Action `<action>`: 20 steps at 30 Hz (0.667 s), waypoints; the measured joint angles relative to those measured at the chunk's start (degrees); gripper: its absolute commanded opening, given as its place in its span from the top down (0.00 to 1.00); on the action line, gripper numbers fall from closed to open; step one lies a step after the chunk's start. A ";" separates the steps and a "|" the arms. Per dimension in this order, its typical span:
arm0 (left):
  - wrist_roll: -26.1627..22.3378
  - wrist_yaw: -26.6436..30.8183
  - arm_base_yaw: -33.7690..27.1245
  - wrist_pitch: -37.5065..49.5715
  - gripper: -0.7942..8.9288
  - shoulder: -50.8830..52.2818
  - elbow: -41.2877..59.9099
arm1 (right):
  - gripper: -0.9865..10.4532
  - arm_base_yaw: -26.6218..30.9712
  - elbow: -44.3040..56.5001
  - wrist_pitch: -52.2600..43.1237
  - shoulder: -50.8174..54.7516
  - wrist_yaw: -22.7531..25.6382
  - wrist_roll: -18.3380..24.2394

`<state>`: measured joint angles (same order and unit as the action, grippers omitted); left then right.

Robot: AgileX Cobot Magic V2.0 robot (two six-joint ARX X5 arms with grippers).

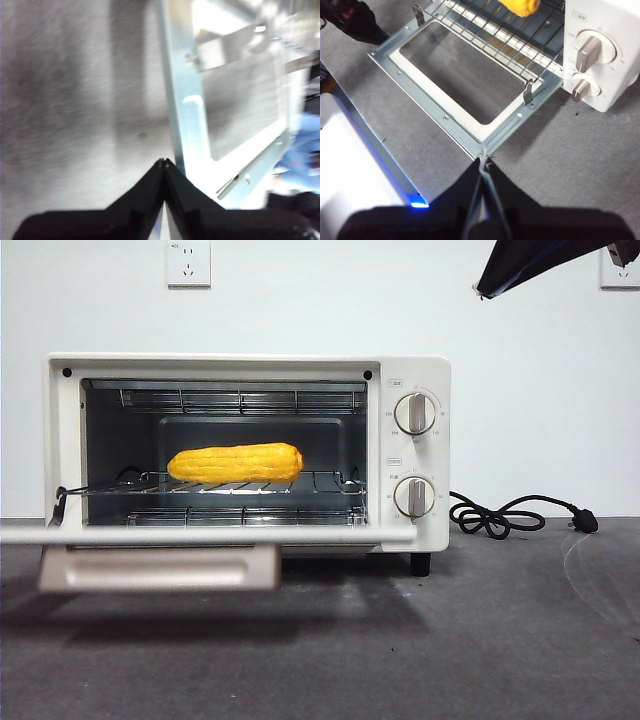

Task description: Take the corn from the table,put the corn in the oven

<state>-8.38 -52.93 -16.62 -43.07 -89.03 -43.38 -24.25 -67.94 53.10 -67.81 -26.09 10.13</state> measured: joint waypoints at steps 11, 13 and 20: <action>0.07 -16.17 -2.43 -0.39 0.93 0.07 -5.35 | 0.92 0.00 0.00 0.48 0.00 -0.04 -0.02; 0.59 -17.29 -2.32 -0.55 0.93 0.17 -7.93 | 0.92 0.00 0.00 0.50 0.00 -0.04 -0.02; 4.00 -17.38 -2.05 -0.37 0.93 0.28 -17.97 | 0.92 0.00 0.00 0.55 0.00 -0.04 -0.02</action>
<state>-4.38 -70.30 -18.68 -43.44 -88.75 -61.34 -24.25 -67.94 53.65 -67.81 -26.13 10.11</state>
